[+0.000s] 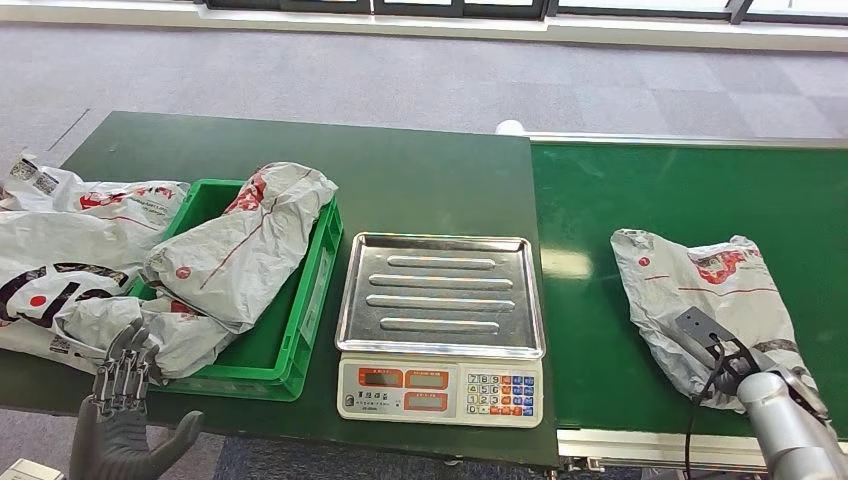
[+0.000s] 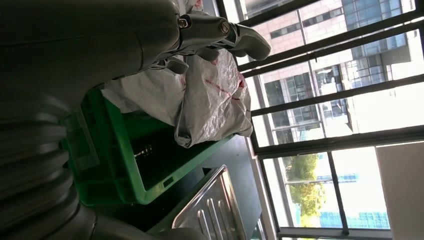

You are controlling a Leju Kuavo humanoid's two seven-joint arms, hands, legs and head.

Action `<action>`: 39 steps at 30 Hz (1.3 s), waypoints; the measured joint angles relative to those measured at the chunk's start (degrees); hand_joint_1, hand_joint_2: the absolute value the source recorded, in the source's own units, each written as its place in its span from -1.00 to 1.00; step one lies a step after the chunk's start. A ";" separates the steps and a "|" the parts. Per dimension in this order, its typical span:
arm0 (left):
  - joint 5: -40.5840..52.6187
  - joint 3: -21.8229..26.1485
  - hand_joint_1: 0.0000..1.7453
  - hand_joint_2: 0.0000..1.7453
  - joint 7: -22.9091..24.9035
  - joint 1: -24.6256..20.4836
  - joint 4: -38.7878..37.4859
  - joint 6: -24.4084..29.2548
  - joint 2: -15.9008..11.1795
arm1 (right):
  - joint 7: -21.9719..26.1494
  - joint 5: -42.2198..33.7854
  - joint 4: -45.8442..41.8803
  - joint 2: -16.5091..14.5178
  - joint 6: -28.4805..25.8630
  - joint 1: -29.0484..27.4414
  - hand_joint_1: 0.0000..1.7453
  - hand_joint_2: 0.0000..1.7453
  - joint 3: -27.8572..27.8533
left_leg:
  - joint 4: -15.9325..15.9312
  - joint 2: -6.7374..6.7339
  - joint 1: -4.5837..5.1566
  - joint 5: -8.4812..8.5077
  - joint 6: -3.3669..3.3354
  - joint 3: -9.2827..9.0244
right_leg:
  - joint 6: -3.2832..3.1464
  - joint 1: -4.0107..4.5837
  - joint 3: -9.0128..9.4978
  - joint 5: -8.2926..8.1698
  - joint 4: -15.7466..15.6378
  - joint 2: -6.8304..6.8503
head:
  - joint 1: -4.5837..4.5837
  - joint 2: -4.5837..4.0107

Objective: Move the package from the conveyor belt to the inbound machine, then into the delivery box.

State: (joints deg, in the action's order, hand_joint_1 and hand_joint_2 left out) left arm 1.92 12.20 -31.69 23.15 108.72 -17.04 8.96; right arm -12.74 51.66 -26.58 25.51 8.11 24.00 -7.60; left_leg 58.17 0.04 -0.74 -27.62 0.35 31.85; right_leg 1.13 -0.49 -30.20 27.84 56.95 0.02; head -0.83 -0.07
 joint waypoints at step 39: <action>-2.01 -2.71 -1.00 1.00 -5.43 -1.22 -1.71 7.51 -3.66 | 23.45 -14.91 -43.96 -15.67 0.48 -0.73 1.00 1.00 24.53 | -0.03 0.17 0.04 0.64 0.46 0.66 | -0.36 -0.08 -1.38 -0.30 0.57 0.08 | 0.00 0.00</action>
State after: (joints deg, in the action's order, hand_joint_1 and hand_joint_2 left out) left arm -0.09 9.49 -37.12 21.93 107.01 -9.52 5.30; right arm 10.71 36.75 -70.54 9.84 8.59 23.26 16.93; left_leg 58.13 0.21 -0.69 -26.98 0.81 32.52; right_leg 0.78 -0.57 -31.59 27.54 57.53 0.11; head -0.83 -0.07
